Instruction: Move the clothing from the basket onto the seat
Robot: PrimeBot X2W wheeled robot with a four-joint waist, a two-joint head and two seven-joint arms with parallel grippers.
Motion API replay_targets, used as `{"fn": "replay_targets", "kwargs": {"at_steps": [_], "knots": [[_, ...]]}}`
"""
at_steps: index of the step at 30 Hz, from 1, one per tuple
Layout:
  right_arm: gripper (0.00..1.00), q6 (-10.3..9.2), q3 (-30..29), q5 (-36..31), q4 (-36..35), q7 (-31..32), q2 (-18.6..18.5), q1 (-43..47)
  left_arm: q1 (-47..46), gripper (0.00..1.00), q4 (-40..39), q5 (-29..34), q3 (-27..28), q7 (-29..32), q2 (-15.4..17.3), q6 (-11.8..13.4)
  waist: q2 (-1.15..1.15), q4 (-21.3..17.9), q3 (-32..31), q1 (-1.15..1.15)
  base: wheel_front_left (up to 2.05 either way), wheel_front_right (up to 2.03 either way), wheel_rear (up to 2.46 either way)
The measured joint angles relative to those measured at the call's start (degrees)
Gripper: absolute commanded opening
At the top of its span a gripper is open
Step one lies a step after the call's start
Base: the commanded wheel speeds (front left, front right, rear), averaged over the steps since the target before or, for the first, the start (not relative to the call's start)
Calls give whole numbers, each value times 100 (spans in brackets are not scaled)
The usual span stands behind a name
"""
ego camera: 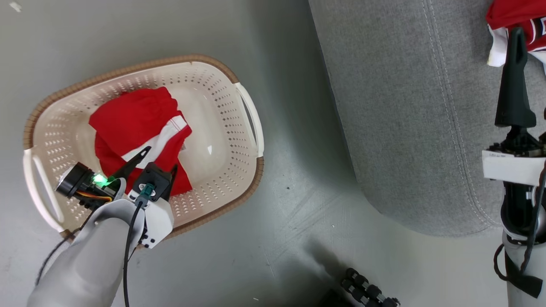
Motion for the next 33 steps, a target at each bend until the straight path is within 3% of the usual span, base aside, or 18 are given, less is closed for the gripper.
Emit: {"fn": "replay_targets", "kwargs": {"at_steps": [3, 11, 14, 21, 27, 28, 30, 33], "knots": [[100, 0, 23, 49, 0, 1, 0, -75, -2, 100, 83, 25, -5, 0, 37, 44, 0, -54, 83, 0, 0, 0, 0], [100, 0, 59, 148, 11, 0, 1, -302, -334, 100, 307, 589, -66, -18, 488, 586, 0, -244, 383, 0, 0, 0, 0], [100, 0, 92, 241, 24, 0, 1, -351, -388, 100, 319, 636, -42, -63, 520, 754, 0, -296, 482, 0, 0, 0, 0], [100, 0, 158, 309, 64, 0, 1, -561, -578, 100, 377, 583, 126, -126, 515, 944, 0, -363, 667, 0, 0, 0, 0], [100, 0, 157, 313, 89, 0, 1, -646, -654, 100, 516, 434, 237, -129, 421, 966, 0, -376, 760, 0, 0, 0, 0], [100, 0, 163, 313, 108, 0, 2, -646, -668, 61, 552, 388, 245, -129, 407, 966, 0, -378, 761, 0, 0, 0, 0], [100, 0, 165, 313, 119, 0, 1, -646, -684, 0, 599, 357, 249, -129, 386, 966, 0, -381, 760, 0, 0, 0, 0], [100, 0, 164, 305, 138, 0, 1, -648, -686, 0, 631, 354, 246, -145, 348, 965, 0, -377, 753, 0, 0, 0, 0]]}}
